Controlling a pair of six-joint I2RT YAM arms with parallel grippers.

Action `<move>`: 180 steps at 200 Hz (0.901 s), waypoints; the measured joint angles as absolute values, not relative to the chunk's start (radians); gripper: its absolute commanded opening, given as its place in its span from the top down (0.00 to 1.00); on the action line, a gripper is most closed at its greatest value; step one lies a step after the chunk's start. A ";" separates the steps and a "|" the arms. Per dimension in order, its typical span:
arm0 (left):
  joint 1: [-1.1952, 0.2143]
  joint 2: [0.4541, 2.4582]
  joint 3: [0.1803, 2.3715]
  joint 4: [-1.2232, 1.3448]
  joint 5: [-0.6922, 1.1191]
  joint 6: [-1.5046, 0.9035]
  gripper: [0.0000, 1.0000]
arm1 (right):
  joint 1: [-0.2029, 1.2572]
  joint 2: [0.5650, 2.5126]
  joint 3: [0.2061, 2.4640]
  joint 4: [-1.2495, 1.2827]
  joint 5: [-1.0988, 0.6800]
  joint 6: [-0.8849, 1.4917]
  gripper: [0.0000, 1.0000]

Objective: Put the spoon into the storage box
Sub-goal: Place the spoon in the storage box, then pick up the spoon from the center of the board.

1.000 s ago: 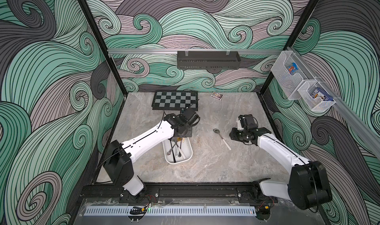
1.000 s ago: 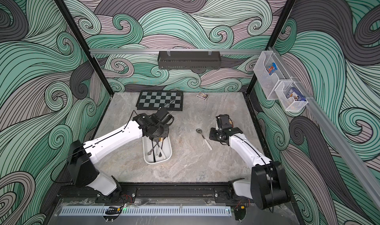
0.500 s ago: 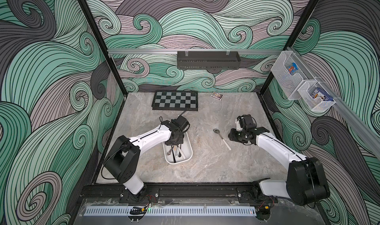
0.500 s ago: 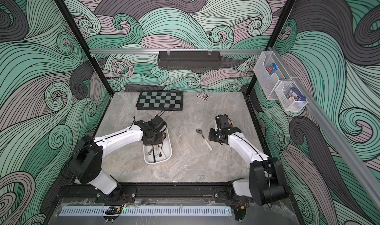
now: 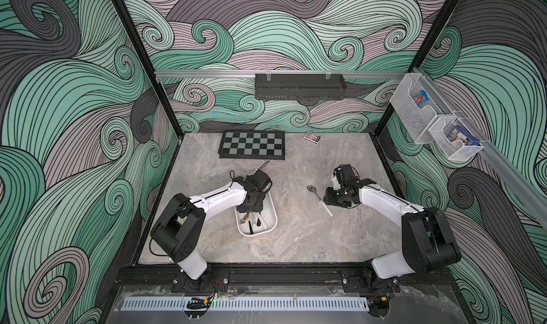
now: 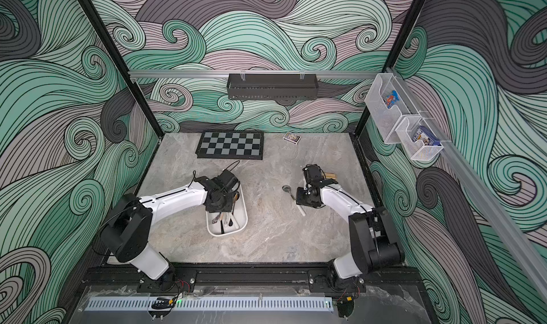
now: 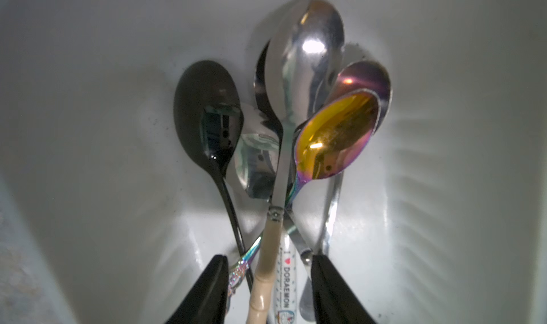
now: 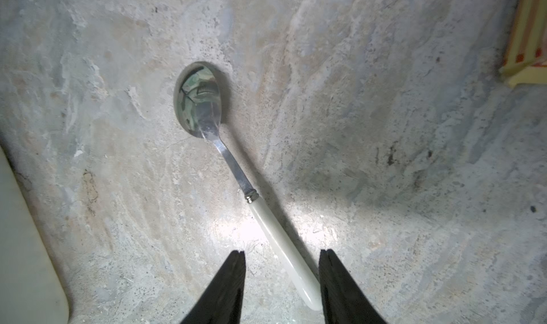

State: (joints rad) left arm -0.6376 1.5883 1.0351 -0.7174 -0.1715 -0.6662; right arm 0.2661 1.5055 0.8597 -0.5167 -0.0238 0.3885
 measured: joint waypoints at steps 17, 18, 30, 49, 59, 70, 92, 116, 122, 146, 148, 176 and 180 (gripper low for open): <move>-0.638 1.503 1.071 -0.768 -0.174 -0.661 0.44 | 0.273 1.522 0.872 -0.522 -0.012 0.380 0.52; -0.638 1.498 1.073 -0.769 -0.175 -0.660 0.44 | 0.274 1.523 0.873 -0.522 -0.012 0.380 0.52; -0.638 1.426 1.108 -0.795 -0.178 -0.653 0.43 | 0.277 1.534 0.881 -0.524 -0.007 0.376 0.51; -0.638 1.294 1.153 -0.831 -0.187 -0.628 0.43 | 0.279 1.561 0.896 -0.532 -0.004 0.371 0.52; -0.638 1.224 1.161 -0.841 -0.193 -0.612 0.42 | 0.282 1.582 0.908 -0.539 -0.001 0.366 0.52; -0.638 1.155 1.156 -0.851 -0.200 -0.595 0.38 | 0.290 1.606 0.923 -0.547 0.002 0.361 0.53; -0.637 1.017 1.122 -0.877 -0.216 -0.562 0.33 | 0.323 1.666 0.963 -0.565 0.009 0.343 0.54; -0.635 0.916 1.095 -0.923 -0.239 -0.533 0.32 | 0.351 1.721 0.998 -0.579 0.018 0.329 0.56; -0.635 0.898 1.090 -0.934 -0.246 -0.526 0.32 | 0.356 1.731 1.002 -0.582 0.019 0.325 0.58; -0.635 0.859 1.062 -0.957 -0.268 -0.506 0.32 | 0.367 1.737 1.009 -0.591 0.028 0.315 0.63; -0.635 0.858 1.060 -0.958 -0.268 -0.506 0.32 | 0.368 1.737 1.008 -0.592 0.029 0.318 0.63; -0.632 0.856 1.002 -0.959 -0.270 -0.499 0.32 | 0.377 1.737 1.008 -0.609 0.055 0.314 0.74; -0.631 0.859 0.997 -0.960 -0.270 -0.498 0.32 | 0.377 1.737 1.008 -0.611 0.058 0.311 0.76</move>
